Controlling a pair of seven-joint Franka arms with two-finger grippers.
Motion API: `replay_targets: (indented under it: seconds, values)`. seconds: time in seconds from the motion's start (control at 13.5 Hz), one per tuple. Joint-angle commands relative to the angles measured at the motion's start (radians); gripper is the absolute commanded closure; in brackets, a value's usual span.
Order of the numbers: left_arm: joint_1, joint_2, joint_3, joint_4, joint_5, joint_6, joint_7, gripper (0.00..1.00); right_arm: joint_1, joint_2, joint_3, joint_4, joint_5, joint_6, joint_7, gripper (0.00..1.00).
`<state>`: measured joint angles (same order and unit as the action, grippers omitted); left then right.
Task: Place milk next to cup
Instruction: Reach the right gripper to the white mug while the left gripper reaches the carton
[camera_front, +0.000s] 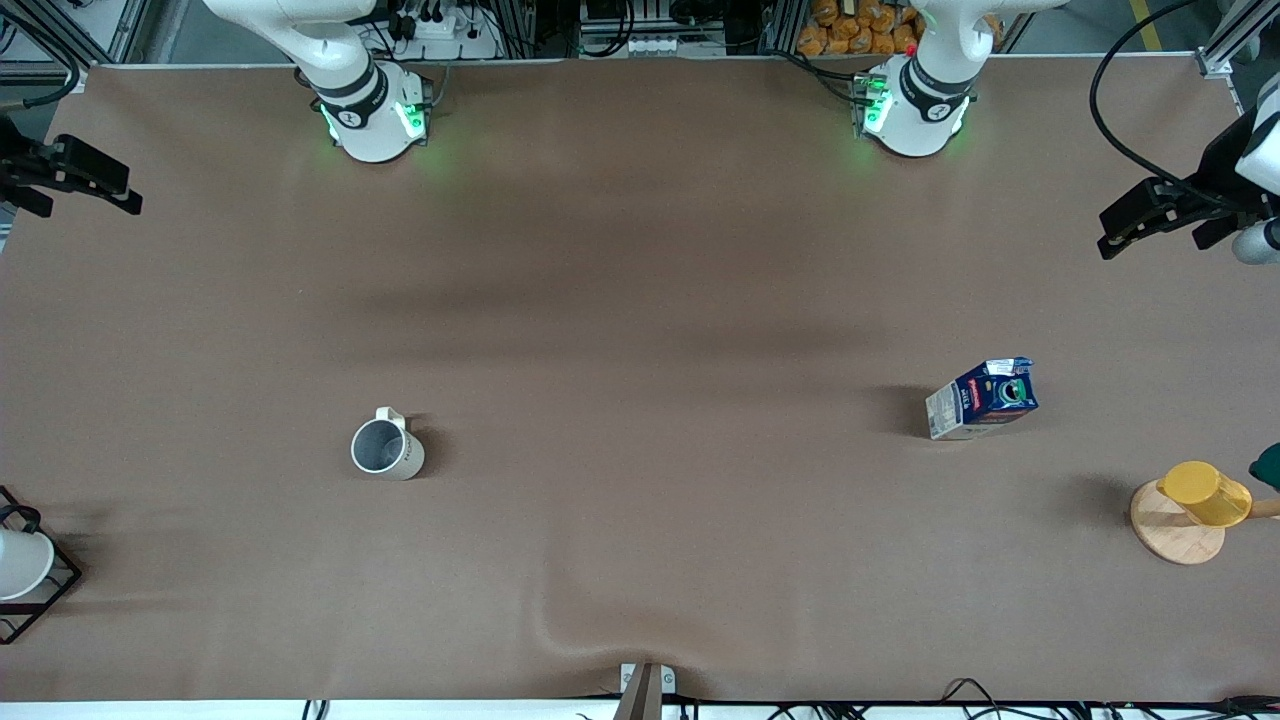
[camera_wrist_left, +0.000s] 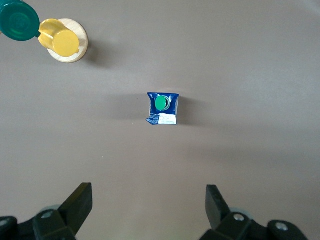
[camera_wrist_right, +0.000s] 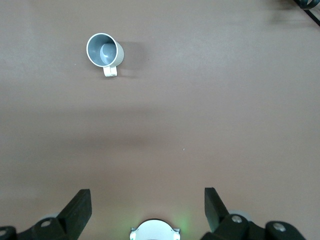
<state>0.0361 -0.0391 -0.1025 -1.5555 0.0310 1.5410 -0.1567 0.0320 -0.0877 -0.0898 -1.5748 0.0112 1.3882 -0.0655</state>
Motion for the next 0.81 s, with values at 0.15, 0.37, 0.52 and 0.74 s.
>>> replay_targets:
  seconds: [0.15,0.37,0.52,0.74]
  values:
    - [0.019,-0.002,0.0,-0.009,-0.034,0.011,0.025,0.0,-0.004,0.017,0.013,0.032,-0.016,-0.011,0.006,0.0]
    - [0.031,0.013,0.001,-0.008,-0.036,0.01,0.025,0.0,0.002,0.034,0.013,0.032,-0.016,-0.008,0.004,0.0]
    - [0.042,0.037,0.001,-0.012,-0.045,0.013,0.028,0.0,0.002,0.092,0.013,0.032,-0.002,-0.002,0.004,0.0]
    - [0.057,0.091,0.001,-0.028,-0.056,0.062,0.031,0.0,0.025,0.207,0.013,0.032,0.055,0.118,0.004,0.0]
